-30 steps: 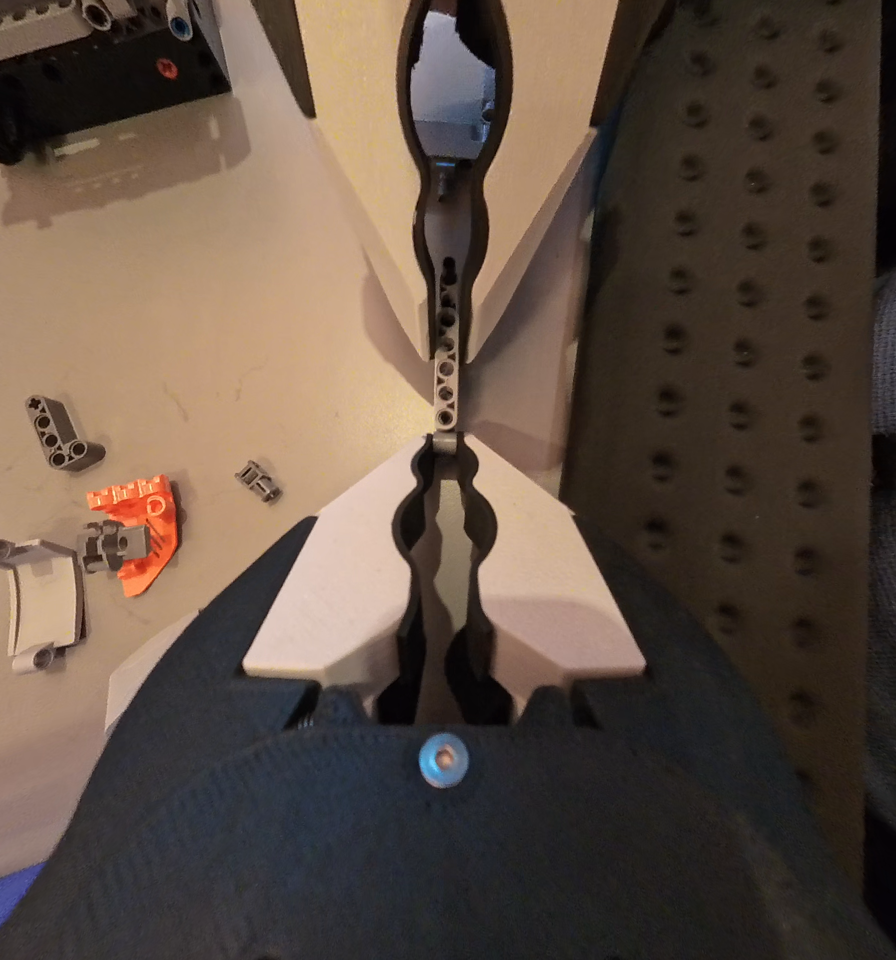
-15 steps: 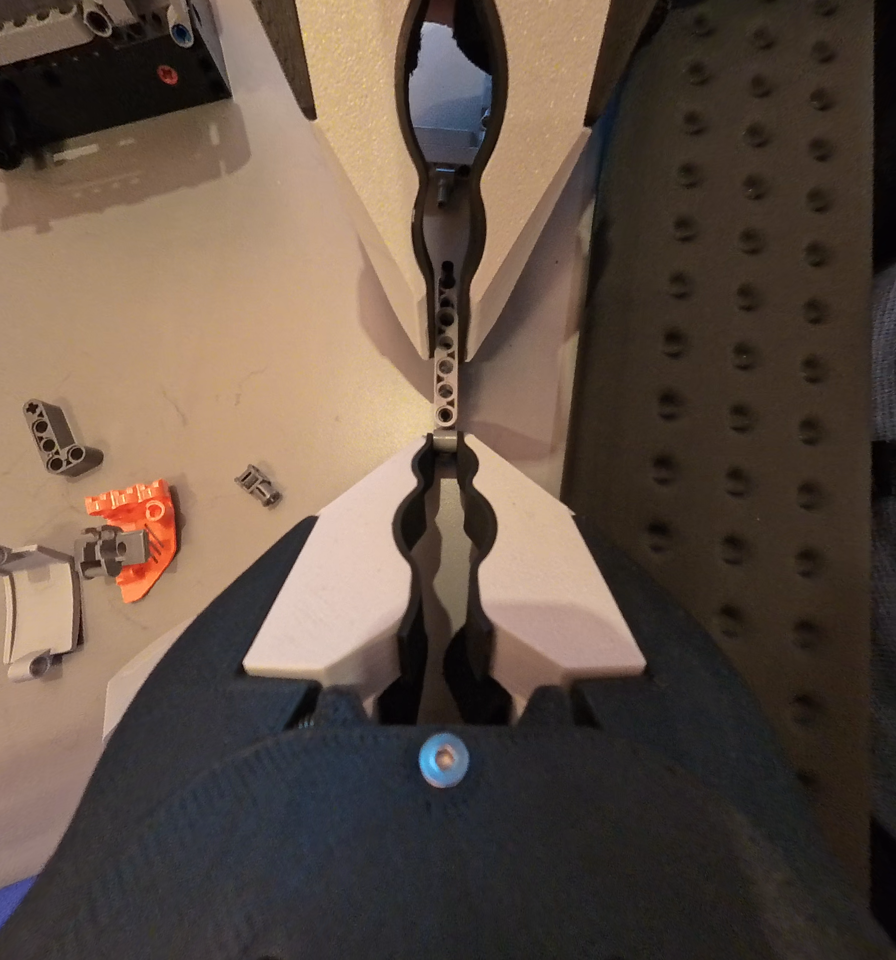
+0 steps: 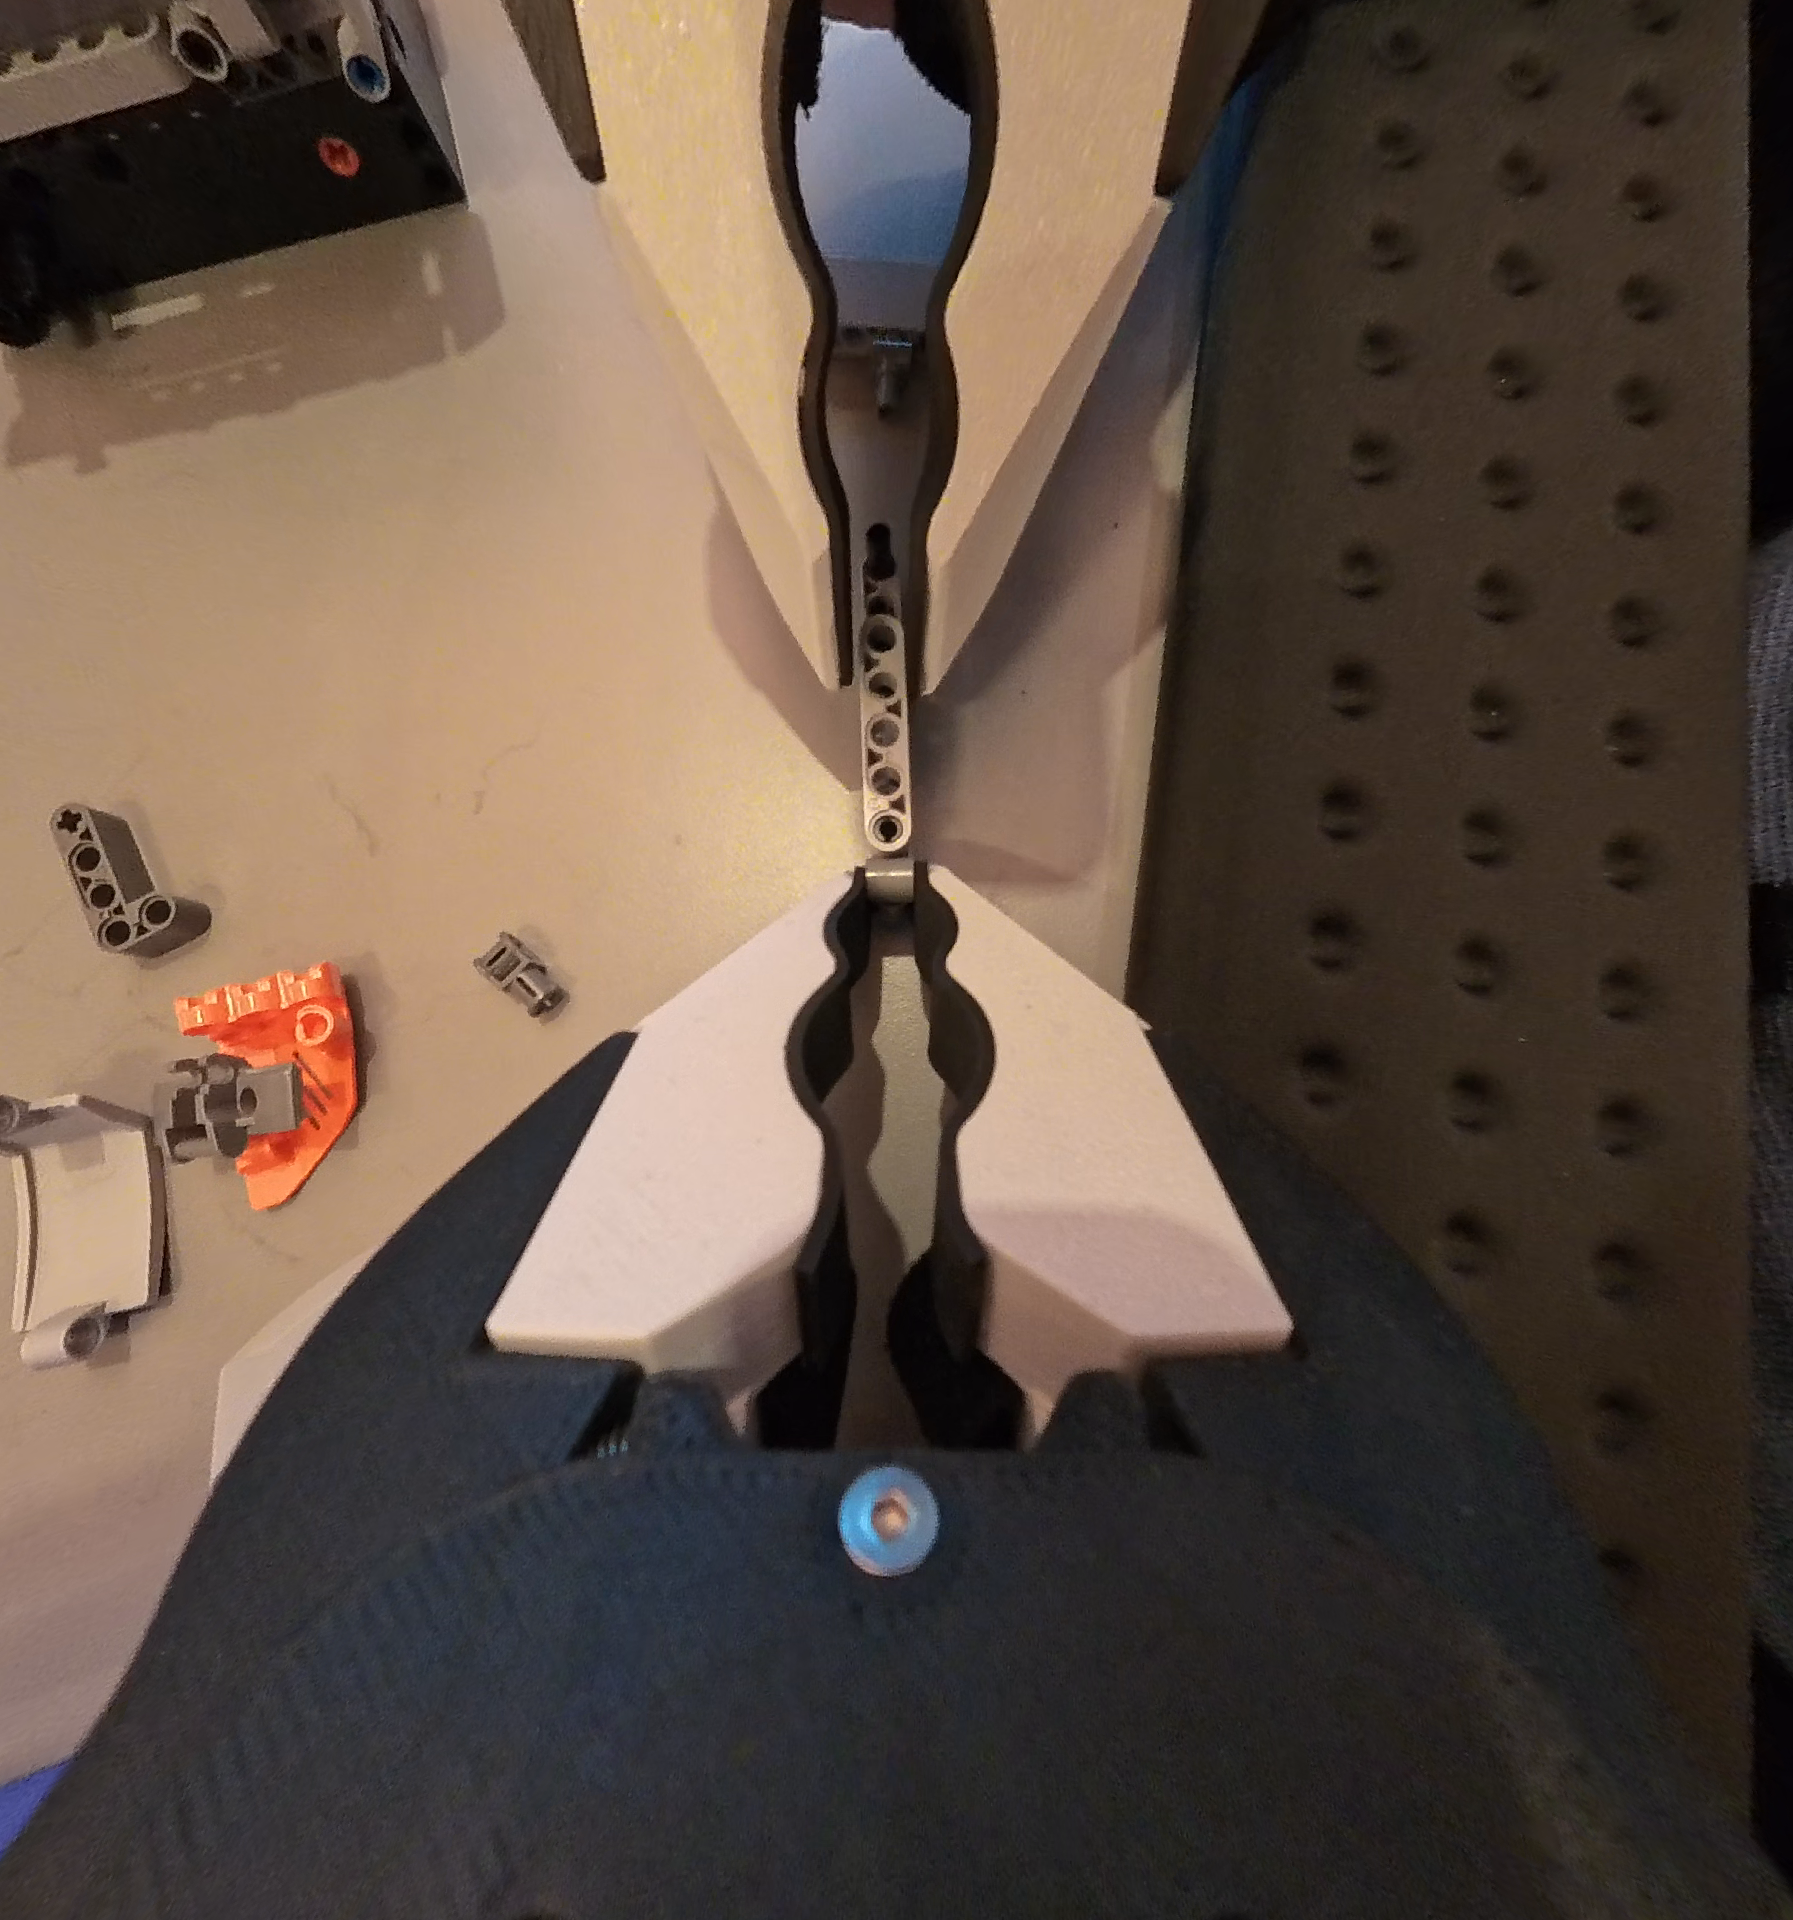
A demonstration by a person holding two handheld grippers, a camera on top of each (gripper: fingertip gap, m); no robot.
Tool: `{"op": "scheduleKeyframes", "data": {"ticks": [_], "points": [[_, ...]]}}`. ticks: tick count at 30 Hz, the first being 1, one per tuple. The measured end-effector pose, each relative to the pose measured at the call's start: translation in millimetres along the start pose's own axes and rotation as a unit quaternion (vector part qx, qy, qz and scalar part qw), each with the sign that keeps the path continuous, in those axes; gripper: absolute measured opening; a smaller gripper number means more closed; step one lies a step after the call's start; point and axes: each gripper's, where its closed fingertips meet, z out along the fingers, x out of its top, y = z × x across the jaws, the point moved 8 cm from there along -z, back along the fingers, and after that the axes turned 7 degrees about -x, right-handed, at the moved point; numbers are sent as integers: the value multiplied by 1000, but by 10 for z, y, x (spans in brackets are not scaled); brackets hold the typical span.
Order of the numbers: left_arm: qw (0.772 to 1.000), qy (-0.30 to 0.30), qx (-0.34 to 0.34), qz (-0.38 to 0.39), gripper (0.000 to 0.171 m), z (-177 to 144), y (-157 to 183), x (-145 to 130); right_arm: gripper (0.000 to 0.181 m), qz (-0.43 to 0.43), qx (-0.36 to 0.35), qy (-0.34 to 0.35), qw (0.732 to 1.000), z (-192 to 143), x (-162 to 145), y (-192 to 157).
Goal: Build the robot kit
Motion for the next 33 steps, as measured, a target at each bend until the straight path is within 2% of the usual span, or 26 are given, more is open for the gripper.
{"op": "scheduleKeyframes", "data": {"ticks": [33], "points": [[1000, 0, 0, 4, 5, -2, -2, -2, 7, 4, 3, 15, 1000, -49, -9, 7]]}}
